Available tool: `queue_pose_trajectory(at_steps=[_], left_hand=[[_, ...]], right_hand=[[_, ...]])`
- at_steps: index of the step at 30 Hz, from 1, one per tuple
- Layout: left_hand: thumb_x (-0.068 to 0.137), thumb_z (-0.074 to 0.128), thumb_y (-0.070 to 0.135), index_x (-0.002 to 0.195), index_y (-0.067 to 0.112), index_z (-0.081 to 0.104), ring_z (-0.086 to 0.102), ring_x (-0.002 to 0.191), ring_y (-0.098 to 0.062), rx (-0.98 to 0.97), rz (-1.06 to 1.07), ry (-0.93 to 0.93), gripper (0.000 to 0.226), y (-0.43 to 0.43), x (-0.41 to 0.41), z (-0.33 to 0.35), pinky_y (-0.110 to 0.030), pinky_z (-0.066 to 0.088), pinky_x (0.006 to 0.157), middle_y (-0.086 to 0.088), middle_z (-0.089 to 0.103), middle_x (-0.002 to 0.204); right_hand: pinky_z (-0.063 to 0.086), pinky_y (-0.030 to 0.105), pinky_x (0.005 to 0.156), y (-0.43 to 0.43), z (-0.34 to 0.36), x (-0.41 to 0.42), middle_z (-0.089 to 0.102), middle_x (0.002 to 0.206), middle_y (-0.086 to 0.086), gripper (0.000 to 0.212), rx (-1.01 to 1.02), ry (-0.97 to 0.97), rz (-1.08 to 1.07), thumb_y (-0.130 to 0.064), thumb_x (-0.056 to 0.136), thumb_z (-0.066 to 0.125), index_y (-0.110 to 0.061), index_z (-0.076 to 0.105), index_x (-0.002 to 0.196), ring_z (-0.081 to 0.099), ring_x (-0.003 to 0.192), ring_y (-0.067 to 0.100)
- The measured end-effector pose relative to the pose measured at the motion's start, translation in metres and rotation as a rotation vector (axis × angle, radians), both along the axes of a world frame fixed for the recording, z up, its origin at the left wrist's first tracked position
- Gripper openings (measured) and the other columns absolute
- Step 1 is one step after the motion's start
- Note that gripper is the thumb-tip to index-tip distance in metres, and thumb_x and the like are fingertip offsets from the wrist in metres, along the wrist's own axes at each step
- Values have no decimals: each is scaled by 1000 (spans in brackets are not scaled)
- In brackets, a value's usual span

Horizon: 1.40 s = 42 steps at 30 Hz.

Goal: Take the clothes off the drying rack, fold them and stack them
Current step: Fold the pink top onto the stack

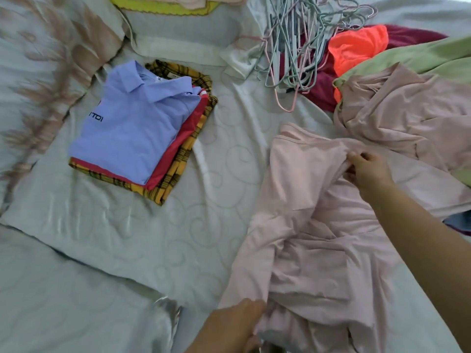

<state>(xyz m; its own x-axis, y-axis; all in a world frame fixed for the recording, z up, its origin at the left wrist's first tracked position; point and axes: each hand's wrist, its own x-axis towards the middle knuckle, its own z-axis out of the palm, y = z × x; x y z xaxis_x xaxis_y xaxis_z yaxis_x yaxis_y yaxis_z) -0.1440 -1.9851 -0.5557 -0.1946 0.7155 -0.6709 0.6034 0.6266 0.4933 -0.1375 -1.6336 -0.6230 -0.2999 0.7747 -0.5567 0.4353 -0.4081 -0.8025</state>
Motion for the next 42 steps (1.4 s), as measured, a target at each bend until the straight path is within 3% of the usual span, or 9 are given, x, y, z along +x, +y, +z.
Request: queue_pose_trajectory(at_steps=[5, 10, 14, 18, 20, 23, 29, 36, 42], left_hand=[[80, 43, 33, 106, 25, 48, 55, 86, -7, 378, 116, 262, 27, 27, 3, -44, -20, 47, 69, 8, 50, 101], [87, 33, 52, 137, 13, 35, 15, 141, -17, 290, 0, 443, 63, 58, -17, -77, -32, 13, 111, -5, 31, 147], [89, 18, 66, 140, 7, 32, -5, 145, -14, 135, -96, 423, 80, 60, -5, -125, -37, 7, 114, -5, 9, 157], [79, -9, 76, 147, 7, 16, -12, 144, -17, 125, -162, 472, 100, 66, -4, -118, -32, -8, 113, -12, 11, 156], [73, -16, 79, 148, 9, 9, 1, 145, -24, 151, -99, 446, 105, 71, -6, -103, -27, -13, 111, -11, 4, 155], [91, 27, 60, 133, 10, 42, 42, 128, -26, 338, 113, 375, 67, 78, 11, -82, -29, 18, 107, -15, 50, 136], [82, 46, 36, 89, 35, 43, 42, 73, 2, 507, 235, 102, 8, 84, 103, -77, -12, 32, 64, 13, 53, 77], [54, 54, 51, 74, 29, 45, 53, 47, -2, 375, -85, 247, 31, 109, 180, -86, -16, 36, 40, 12, 53, 58], [6, 83, 61, 44, 11, 56, 46, 25, -7, 46, 5, 220, 68, 163, 211, -108, -10, 27, 29, 2, 48, 36]], right_hand=[[32, 33, 95, -44, -24, 38, 52, 119, 25, 42, 439, -277, 369, -17, 91, 49, 7, 48, 126, 47, 116, 36], [17, 35, 111, -113, -39, 42, 38, 145, 20, 58, 906, -289, 810, -37, 90, 30, -5, 45, 136, 27, 136, 28], [-27, 28, 104, -111, -64, 49, -15, 157, 4, 84, 735, -621, 1103, -60, 70, -13, -24, -12, 146, -24, 138, 11], [-17, 32, 111, -103, -58, 46, -16, 157, 2, 74, 578, -601, 1173, -60, 85, 5, -25, -2, 150, -19, 142, 14], [3, 34, 116, -90, -40, 51, 9, 158, 7, 65, 489, -404, 996, -52, 94, 26, -16, 23, 148, 4, 145, 19], [35, 38, 99, -55, -19, 87, 56, 121, 19, 57, 487, -141, 363, -45, 87, 39, 0, 59, 115, 47, 117, 31], [47, 46, 82, 28, -20, 179, 54, 85, 9, 16, 210, -248, -262, -27, 94, 49, -11, 48, 90, 53, 83, 26], [47, 29, 54, 73, -27, 187, 52, 79, 7, 33, 36, -144, -423, -30, 88, 62, -3, 49, 101, 53, 63, 15], [38, 19, 38, 85, -25, 184, 42, 61, 5, 28, -25, -131, -473, -13, 88, 61, -13, 44, 65, 39, 49, 14]])
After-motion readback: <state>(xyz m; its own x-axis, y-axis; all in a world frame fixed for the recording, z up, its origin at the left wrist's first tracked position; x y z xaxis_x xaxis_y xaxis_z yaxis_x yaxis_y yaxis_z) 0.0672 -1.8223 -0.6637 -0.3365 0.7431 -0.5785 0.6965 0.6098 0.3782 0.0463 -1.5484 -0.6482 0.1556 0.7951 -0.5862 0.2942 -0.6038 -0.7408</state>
